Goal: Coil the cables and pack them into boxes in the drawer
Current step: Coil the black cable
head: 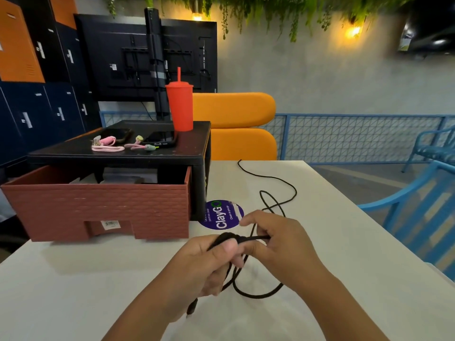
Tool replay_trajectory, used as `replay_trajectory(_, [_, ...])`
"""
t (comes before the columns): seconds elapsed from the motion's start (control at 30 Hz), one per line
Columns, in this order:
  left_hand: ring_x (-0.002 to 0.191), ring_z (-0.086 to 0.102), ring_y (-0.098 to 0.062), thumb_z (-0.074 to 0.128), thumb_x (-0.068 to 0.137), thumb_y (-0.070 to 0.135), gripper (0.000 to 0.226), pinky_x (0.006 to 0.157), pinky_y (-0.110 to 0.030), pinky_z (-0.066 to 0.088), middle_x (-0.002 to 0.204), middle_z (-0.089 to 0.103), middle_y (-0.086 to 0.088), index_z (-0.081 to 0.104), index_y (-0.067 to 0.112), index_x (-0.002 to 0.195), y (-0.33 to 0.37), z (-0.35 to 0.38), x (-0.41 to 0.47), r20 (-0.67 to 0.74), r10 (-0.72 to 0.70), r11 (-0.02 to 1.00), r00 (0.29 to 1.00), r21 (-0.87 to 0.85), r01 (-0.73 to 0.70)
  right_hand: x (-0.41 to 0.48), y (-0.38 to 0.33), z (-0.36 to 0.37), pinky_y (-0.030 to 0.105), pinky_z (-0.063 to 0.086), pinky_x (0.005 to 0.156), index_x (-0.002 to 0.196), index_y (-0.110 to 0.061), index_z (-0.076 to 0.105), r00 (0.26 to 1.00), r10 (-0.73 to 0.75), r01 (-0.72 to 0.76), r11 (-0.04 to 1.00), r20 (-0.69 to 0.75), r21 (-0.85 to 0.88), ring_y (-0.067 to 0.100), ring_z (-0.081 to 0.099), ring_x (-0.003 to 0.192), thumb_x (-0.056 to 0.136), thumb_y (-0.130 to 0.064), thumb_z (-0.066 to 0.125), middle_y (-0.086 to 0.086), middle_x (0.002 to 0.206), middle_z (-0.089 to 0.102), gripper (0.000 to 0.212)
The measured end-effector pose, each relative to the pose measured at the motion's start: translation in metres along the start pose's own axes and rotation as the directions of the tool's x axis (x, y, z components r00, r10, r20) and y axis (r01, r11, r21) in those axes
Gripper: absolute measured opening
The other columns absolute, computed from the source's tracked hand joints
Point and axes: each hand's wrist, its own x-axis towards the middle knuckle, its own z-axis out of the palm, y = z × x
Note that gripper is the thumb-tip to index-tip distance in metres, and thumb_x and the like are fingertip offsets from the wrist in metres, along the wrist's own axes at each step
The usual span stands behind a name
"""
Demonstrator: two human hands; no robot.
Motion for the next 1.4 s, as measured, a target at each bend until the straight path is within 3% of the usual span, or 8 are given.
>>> replay_trajectory(0.1, [0.035,0.025,-0.007,0.068,0.054,0.046,0.040,0.048,-0.028,0.019,0.038,0.032,0.007,0.064,0.010,0.072,-0.002,-0.003,0.000,0.036,-0.024,0.998,0.999,-0.048,0.026,0.002,0.003,0.004,0.011,0.037,0.061,0.099,-0.033,0.066,0.991,-0.063,0.062,0.998,0.119,0.004,-0.005,0.052,0.077,0.055,-0.087,0.037,-0.026,0.070,0.054,0.075])
replay_trajectory(0.27, [0.032,0.024,-0.005,0.077,0.054,0.059,0.045,0.047,-0.022,0.036,0.036,0.030,0.009,0.052,0.021,0.051,-0.003,-0.004,-0.002,0.127,0.054,0.988,0.990,-0.153,-0.034,-0.003,0.001,0.021,0.025,0.038,0.059,0.067,-0.028,0.050,0.979,-0.108,0.098,0.993,0.170,0.066,0.008,0.046,0.065,0.070,-0.048,0.035,-0.010,0.064,0.048,0.025])
replay_trajectory(0.4, [0.037,0.037,-0.010,0.071,0.059,0.066,0.052,0.060,-0.023,0.045,0.035,0.040,0.004,0.047,0.023,0.040,-0.009,-0.001,0.002,0.102,0.077,0.993,0.992,-0.096,-0.067,-0.005,0.000,0.031,0.025,0.034,0.051,0.055,-0.026,0.043,0.993,-0.008,-0.011,0.987,0.117,0.162,0.006,0.039,0.051,0.066,-0.043,0.038,-0.007,0.050,0.045,0.021])
replay_trajectory(0.73, [0.031,0.022,-0.005,0.083,0.049,0.041,0.038,0.043,-0.020,0.033,0.036,0.026,0.008,0.064,0.009,0.056,-0.001,0.002,-0.001,-0.017,0.045,0.940,0.999,-0.337,-0.048,-0.002,0.005,0.028,0.020,0.027,0.049,0.055,-0.028,0.043,0.999,-0.041,0.037,0.990,0.032,0.133,0.008,0.038,0.052,0.066,-0.062,0.038,-0.011,0.052,0.044,0.035])
replay_trajectory(0.87, [0.027,0.024,-0.002,0.092,0.039,0.036,0.059,0.037,-0.020,0.035,0.034,0.024,0.011,0.074,0.002,0.083,0.002,-0.011,0.002,-0.115,0.058,0.817,0.992,-0.566,-0.114,0.002,0.023,0.014,0.011,0.032,0.066,0.072,-0.042,0.048,0.997,-0.019,0.020,1.000,-0.069,0.022,-0.001,0.042,0.082,0.058,-0.089,0.036,-0.017,0.076,0.051,0.050])
replay_trajectory(1.0, [0.030,0.015,-0.005,0.090,0.044,0.034,0.057,0.037,-0.019,0.037,0.042,0.012,0.008,0.074,0.004,0.090,0.006,-0.025,0.002,-0.170,0.084,0.771,0.982,-0.613,-0.172,0.007,0.042,0.015,0.018,0.032,0.077,0.116,-0.028,0.059,0.983,0.180,-0.182,0.966,-0.030,-0.181,0.010,0.044,0.099,0.092,-0.039,0.051,-0.008,0.104,0.049,0.028])
replay_trajectory(1.13, [0.038,0.007,-0.008,0.070,0.057,0.030,0.033,0.036,-0.017,0.035,0.044,0.008,0.007,0.076,0.008,0.082,0.012,-0.029,0.001,-0.289,0.080,0.754,0.954,-0.608,-0.248,0.006,0.061,0.004,0.024,0.034,0.057,0.079,-0.019,0.059,0.947,0.309,-0.320,0.930,-0.090,-0.182,0.019,0.052,0.069,0.096,-0.026,0.048,-0.009,0.061,0.050,0.021])
replay_trajectory(1.4, [0.040,0.005,-0.009,0.064,0.056,0.028,0.028,0.035,-0.015,0.034,0.043,0.006,0.006,0.075,0.011,0.074,0.013,-0.040,0.002,-0.423,0.027,0.688,0.906,-0.649,-0.324,0.001,0.075,-0.018,0.010,0.035,0.050,0.077,-0.031,0.058,0.924,0.358,-0.326,0.921,-0.137,0.211,0.004,0.039,0.049,0.082,-0.024,0.067,-0.003,0.058,0.045,0.012])
